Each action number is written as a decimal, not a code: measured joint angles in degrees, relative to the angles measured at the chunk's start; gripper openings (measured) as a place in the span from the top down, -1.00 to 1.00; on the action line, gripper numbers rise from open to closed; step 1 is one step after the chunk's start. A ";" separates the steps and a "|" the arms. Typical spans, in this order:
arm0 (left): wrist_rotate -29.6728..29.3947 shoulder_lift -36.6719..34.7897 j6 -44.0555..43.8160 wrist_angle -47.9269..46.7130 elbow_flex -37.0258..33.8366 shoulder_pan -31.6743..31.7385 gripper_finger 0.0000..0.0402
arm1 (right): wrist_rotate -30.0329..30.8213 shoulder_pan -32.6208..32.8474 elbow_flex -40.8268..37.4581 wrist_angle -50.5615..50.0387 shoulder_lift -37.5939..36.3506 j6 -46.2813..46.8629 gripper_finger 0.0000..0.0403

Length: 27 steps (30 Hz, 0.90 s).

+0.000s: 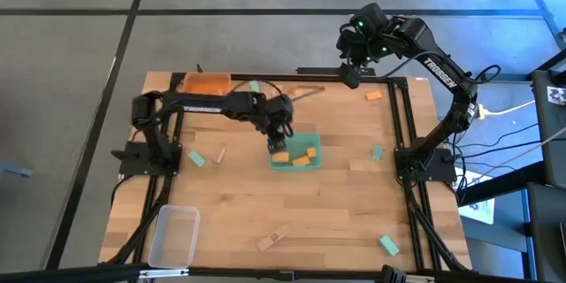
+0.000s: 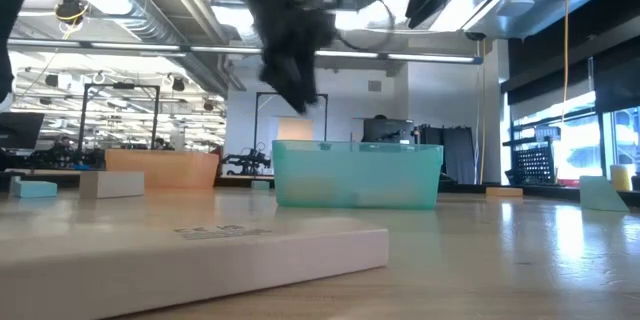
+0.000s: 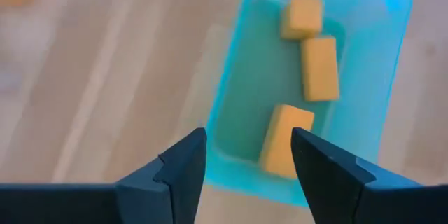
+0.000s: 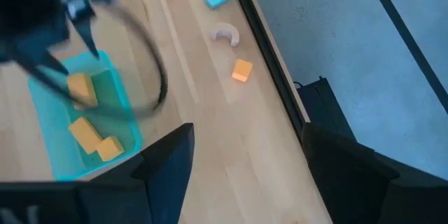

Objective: Sort & place blocks by color
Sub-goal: Put the brown block into the light orange bin

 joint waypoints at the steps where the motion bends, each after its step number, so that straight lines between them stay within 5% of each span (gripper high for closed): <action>1: -1.29 -1.82 -3.98 -3.35 0.00 0.02 0.01 | 0.01 0.00 0.00 0.00 0.00 0.01 -0.31; 8: -10.13 -8.96 -32.29 -26.49 0.07 -1.08 0.01 | 0.00 0.02 0.00 0.08 0.00 0.03 -0.31; 13: -10.41 -9.28 -45.41 -38.32 -0.95 -4.20 0.01 | -3.11 0.17 0.00 0.07 0.00 -2.39 -0.31; 19: -8.94 -9.17 -51.28 -38.63 -7.95 -6.87 0.01 | -11.41 0.22 0.00 0.37 0.00 -5.58 -0.31; 27: -8.43 -9.15 -53.89 -28.03 -20.48 -9.53 0.01 | -12.48 0.20 0.00 0.52 0.00 -7.15 -0.31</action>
